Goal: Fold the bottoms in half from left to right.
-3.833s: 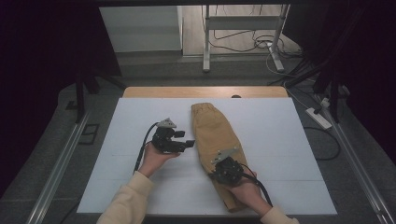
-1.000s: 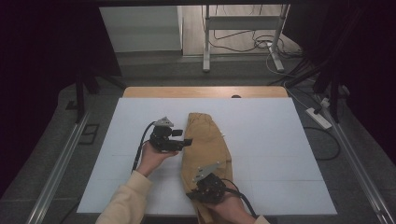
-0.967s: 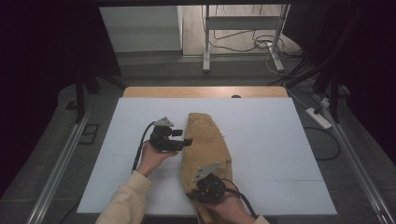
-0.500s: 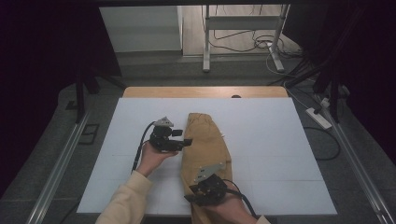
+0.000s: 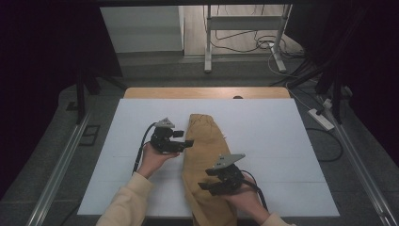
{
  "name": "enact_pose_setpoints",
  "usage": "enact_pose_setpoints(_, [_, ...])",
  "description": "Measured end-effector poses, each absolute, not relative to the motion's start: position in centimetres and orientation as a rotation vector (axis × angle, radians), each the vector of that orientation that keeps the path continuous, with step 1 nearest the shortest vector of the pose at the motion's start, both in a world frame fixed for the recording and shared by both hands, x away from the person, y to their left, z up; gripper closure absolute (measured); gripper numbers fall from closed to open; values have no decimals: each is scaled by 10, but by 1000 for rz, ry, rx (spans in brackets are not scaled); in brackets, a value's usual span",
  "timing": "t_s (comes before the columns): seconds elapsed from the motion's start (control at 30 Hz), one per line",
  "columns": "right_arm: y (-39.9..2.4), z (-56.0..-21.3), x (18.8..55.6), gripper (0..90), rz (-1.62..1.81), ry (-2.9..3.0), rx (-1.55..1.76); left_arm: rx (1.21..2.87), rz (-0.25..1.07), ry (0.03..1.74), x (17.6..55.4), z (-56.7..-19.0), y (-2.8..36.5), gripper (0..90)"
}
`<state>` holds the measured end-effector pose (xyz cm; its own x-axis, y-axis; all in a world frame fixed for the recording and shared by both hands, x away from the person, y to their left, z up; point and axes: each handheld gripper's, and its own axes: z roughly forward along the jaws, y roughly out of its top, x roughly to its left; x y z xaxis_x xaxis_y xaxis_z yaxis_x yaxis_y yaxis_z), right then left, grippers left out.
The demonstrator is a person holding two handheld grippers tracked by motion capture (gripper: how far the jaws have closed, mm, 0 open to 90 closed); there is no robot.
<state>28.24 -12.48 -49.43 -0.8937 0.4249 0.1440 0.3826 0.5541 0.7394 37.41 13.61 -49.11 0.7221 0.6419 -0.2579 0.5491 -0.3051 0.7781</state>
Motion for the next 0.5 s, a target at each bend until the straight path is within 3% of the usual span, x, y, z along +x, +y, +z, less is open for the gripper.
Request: enact_pose_setpoints(0.5, [-155,-501,326,414,1231,2621,882,1993,113,900,373,-492,134,309])
